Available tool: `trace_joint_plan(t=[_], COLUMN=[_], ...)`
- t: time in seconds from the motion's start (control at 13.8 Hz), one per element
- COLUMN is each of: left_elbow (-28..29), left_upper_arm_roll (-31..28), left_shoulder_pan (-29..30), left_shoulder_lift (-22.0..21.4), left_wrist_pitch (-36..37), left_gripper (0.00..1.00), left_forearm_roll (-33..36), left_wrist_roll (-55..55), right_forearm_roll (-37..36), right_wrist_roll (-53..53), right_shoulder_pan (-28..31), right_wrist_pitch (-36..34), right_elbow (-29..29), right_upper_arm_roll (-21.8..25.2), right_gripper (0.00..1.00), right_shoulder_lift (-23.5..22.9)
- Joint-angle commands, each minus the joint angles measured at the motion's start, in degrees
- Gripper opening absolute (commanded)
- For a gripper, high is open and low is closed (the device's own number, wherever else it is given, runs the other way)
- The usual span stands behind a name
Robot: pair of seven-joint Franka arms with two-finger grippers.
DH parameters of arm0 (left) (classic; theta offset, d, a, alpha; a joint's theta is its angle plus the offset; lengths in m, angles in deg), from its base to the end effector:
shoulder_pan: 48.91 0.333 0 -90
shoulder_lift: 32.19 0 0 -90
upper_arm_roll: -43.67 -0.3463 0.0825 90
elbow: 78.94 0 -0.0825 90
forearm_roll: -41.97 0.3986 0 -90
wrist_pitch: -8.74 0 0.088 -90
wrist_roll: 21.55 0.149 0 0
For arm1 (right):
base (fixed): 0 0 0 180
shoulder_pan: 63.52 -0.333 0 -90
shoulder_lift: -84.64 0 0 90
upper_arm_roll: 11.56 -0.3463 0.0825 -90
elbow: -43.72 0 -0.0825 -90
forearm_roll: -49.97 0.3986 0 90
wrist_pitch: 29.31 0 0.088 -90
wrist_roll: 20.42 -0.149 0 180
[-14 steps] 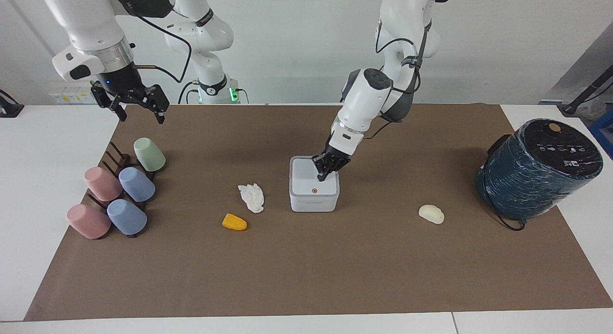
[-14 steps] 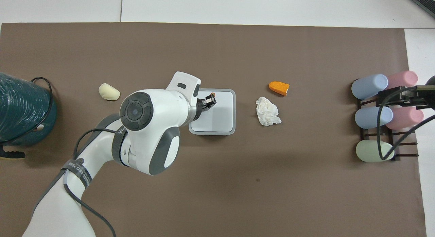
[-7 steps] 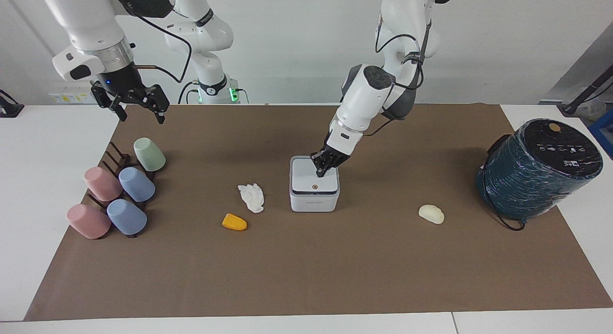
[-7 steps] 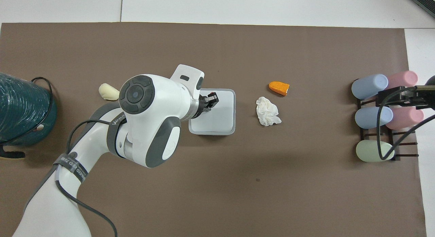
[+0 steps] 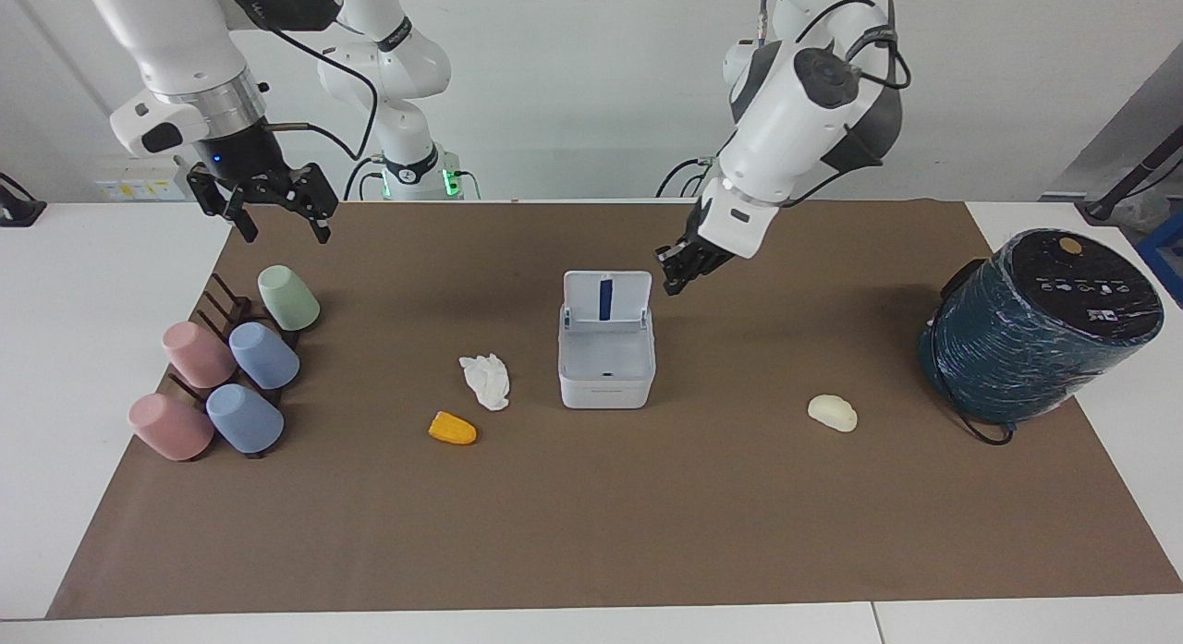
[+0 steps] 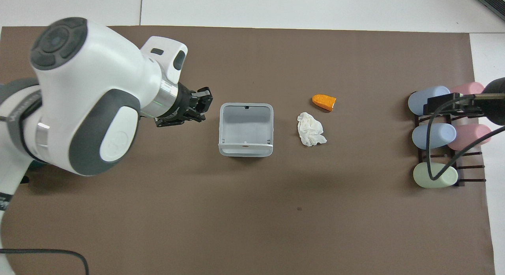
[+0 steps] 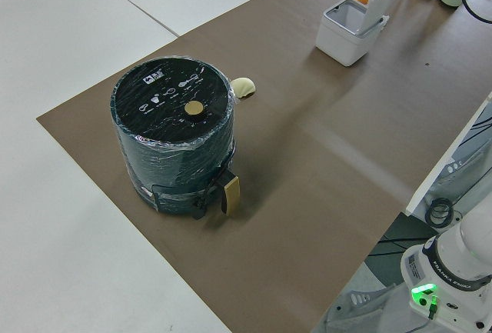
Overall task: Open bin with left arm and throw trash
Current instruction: 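Lift the lid off the bin and carry it away with the left gripper, then grasp the tissue with the right gripper while the left gripper reaches the lump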
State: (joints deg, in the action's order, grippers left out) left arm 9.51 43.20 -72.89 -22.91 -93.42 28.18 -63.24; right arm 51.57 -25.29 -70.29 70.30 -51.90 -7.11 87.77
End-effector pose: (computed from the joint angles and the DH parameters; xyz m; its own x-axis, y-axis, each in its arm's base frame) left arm 0.5775 -0.2846 0.5514 0.9353 0.3385 -0.1030 0.3533 -0.9086 0.2228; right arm 0.5705 0.0257 0.6114 0.9915 -0.0498 0.1205 -0.0450 -0.9981 -0.0425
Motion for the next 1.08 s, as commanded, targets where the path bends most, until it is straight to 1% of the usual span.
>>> trace_joint_plan(t=[0.0, 0.07, 0.14, 0.29, 0.43, 0.65, 0.79, 0.87, 0.94, 1.01], left_elbow=[-1.53, -1.18, -1.09, -0.74, 1.36, 10.48, 14.45, 16.73, 17.97, 18.68], left_upper_arm_roll=[0.30, 0.30, 0.21, 0.21, -0.14, -0.14, -0.06, -0.06, -0.06, -0.06], left_shoulder_pan=[2.88, 3.33, 4.64, 7.80, 10.00, 13.35, 13.44, 14.05, 15.36, 15.55], left_shoulder_lift=[-0.75, -0.84, -0.84, -0.84, -1.10, -2.69, -1.81, -1.81, -1.55, -1.20], left_wrist_pitch=[2.58, 2.14, 2.14, 1.61, -1.27, -11.18, -17.52, -21.55, -24.12, -26.32], left_gripper=[0.12, 0.15, 0.22, 0.53, 0.83, 0.95, 1.00, 1.00, 1.00, 1.00], left_forearm_roll=[4.90, 7.00, 8.68, 9.39, 9.40, 10.01, 15.44, 15.55, 15.81, 15.81], left_wrist_roll=[0.38, 1.51, 4.66, 13.96, 21.35, 28.82, 29.91, 30.00, 30.09, 30.17], right_forearm_roll=[0.69, 0.77, 0.77, 0.77, 0.77, 0.77, 0.77, 0.86, 0.86, 0.95], right_wrist_roll=[-0.40, -0.40, -0.40, -0.40, -0.49, -2.94, -3.57, -3.66, -3.66, -3.74], right_shoulder_pan=[-3.59, -4.57, -5.45, -7.03, -9.13, -11.86, -13.27, -13.62, -13.89, -14.50], right_wrist_pitch=[7.59, 10.32, 11.39, 12.80, 18.84, 27.98, 32.30, 34.32, 36.78, 38.72], right_elbow=[-4.74, -6.59, -6.95, -7.13, -9.75, -13.45, -17.48, -20.37, -22.84, -23.82], right_upper_arm_roll=[-0.32, -0.32, -0.32, -0.32, -0.32, -0.41, -0.41, -0.41, -0.41, -0.49], right_gripper=[1.00, 1.00, 1.00, 1.00, 1.00, 1.00, 1.00, 1.00, 1.00, 0.99], right_shoulder_lift=[0.04, -0.31, -1.18, -3.64, -7.50, -13.65, -14.63, -14.72, -14.81, -15.16])
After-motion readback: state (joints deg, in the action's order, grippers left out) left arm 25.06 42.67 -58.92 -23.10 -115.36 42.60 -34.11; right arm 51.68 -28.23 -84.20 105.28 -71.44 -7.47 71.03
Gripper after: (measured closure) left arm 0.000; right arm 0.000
